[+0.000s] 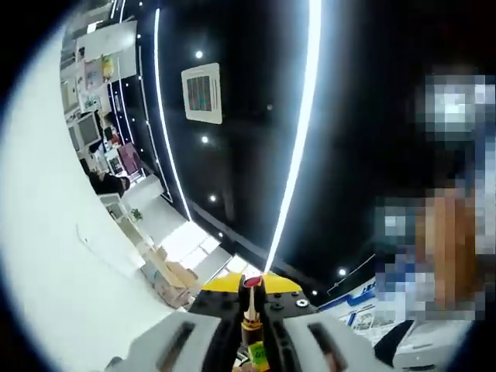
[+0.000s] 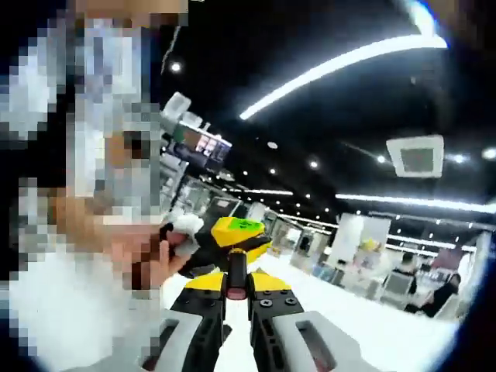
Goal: Unscrew the lipstick cap, remove the lipstick, and put the cap back on the lipstick
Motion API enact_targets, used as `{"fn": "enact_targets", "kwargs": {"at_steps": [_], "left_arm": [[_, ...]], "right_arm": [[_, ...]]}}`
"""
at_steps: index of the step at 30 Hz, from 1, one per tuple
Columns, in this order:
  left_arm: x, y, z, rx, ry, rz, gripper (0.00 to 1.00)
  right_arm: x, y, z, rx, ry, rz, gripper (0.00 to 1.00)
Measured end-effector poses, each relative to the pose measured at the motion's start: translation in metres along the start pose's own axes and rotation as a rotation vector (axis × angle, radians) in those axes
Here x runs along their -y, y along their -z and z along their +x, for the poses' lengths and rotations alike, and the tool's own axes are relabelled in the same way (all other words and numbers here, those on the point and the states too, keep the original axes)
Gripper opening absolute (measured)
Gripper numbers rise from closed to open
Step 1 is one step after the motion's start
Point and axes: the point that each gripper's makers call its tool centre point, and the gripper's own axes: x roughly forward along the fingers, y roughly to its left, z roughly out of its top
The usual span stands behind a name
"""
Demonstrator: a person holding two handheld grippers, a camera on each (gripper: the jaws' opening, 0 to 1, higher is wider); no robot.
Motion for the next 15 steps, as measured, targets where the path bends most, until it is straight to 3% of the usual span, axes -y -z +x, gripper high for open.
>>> {"fn": "enact_targets", "kwargs": {"at_steps": [3,5,9,13,15], "left_arm": [[0.005,0.001,0.002,-0.011,0.014,0.021,0.09],[0.010,0.005,0.002,-0.041,0.029,0.058,0.09],[0.018,0.006,0.004,-0.035,0.057,0.089,0.09],[0.025,0.005,0.006,-0.036,0.087,0.140,0.09],[0.024,0.005,0.006,-0.031,0.090,0.140,0.09]], "right_arm": [[0.000,-0.003,-0.002,0.057,-0.060,0.230,0.09],[0.001,-0.003,-0.004,0.081,-0.091,0.322,0.09],[0.000,-0.008,-0.006,0.156,-0.148,0.564,0.09],[0.003,-0.010,-0.007,0.257,-0.210,0.946,0.09],[0.002,-0.008,-0.006,0.278,-0.228,1.065,0.09]]}}
